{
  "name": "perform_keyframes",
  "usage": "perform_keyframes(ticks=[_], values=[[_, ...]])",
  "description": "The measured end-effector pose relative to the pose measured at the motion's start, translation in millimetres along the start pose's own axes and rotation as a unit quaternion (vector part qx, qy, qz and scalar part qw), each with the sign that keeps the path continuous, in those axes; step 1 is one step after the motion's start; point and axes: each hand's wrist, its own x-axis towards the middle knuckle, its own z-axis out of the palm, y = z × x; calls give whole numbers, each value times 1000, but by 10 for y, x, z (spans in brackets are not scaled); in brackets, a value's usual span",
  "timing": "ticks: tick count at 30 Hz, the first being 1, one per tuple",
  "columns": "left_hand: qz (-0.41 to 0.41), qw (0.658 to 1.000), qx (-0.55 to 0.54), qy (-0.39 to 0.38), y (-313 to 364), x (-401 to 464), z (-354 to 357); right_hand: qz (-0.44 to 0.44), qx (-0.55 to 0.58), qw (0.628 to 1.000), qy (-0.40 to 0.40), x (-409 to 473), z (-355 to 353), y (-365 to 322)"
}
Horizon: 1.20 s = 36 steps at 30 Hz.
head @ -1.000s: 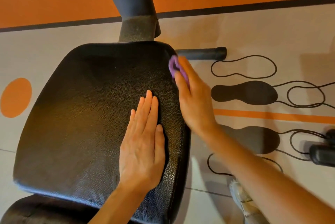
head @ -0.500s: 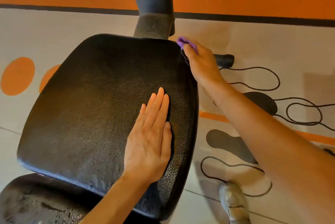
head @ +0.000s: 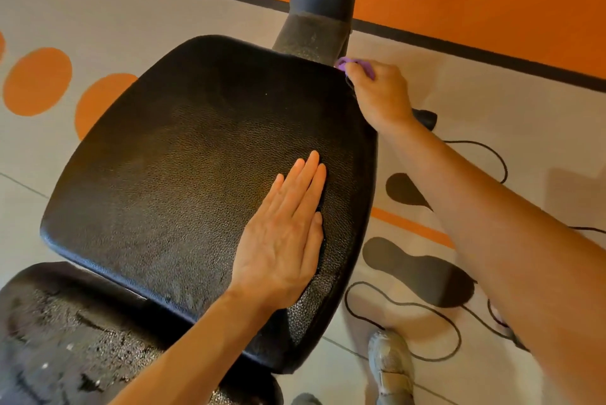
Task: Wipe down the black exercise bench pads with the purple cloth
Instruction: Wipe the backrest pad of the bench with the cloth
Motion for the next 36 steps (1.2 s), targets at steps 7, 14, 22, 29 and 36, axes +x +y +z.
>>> perform_keyframes(ticks=[7,14,22,29,36], values=[[2,1000,-8,-10,-18,-3,-8,-19,70,996,47,-1489,-50,166],[-10,999,12,-35,-12,-6,0,0,30,999,-24,-1393,-377,-27],[-90,995,-26,36,-233,-144,-278,-17,-38,996,-78,-1357,-371,-317],[-146,986,-28,71,-773,-334,-620,-47,-89,990,-100,-1197,-37,-797],[-184,979,-17,90,-1153,-436,-731,-109,-106,986,-75,-952,487,-1267]])
